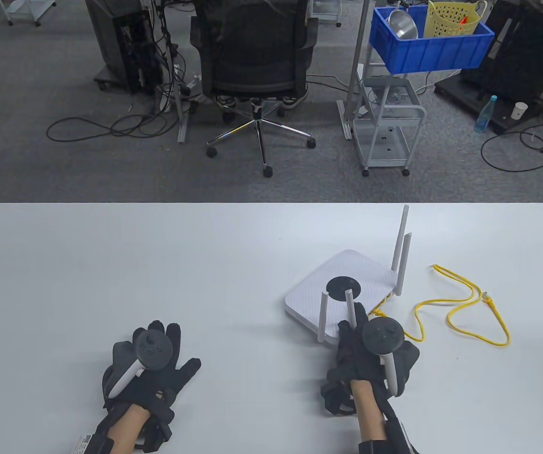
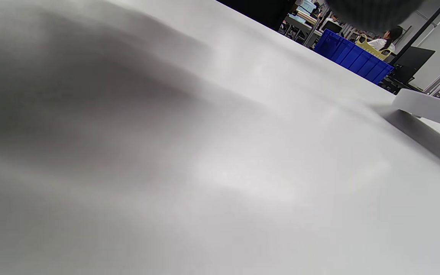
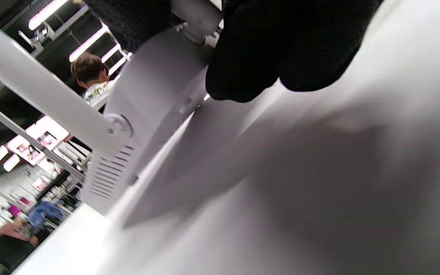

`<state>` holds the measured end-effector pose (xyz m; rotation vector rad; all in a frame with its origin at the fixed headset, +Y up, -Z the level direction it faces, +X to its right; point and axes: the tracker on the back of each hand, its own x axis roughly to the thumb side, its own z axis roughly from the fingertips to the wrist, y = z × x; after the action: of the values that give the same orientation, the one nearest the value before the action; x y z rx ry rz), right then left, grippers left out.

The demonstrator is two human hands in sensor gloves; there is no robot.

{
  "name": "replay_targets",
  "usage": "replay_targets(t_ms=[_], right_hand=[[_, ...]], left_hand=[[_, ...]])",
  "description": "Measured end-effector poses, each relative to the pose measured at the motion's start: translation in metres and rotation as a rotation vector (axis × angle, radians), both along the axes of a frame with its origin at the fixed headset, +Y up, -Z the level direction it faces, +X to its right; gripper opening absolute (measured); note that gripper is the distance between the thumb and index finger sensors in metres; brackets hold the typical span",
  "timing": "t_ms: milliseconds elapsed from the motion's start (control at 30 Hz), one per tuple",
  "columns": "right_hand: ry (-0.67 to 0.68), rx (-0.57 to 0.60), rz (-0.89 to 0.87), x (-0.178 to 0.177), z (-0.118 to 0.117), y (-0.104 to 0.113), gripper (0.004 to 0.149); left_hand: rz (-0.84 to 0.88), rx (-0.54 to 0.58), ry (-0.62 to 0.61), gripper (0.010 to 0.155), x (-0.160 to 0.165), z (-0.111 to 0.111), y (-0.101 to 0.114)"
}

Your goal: Remove ethernet cable from router with right hand

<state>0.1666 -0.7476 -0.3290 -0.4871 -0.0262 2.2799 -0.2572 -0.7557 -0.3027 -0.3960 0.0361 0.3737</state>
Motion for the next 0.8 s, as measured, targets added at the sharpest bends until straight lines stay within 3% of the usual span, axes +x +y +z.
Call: replay_targets(t_ms=[400,800], right_hand=[[0.047,0.113,-0.172,0.004,0.000,-0.001,0.063],[0.278,0.152,-0.220,-0.038,0.005,0.010,0.063]], left_hand=[[-0.044,0.032,0.016,0.087,-0.001,0.000,0.004],[-0.002,0.023,0.023,0.087,-0.002,0.000,0.004]])
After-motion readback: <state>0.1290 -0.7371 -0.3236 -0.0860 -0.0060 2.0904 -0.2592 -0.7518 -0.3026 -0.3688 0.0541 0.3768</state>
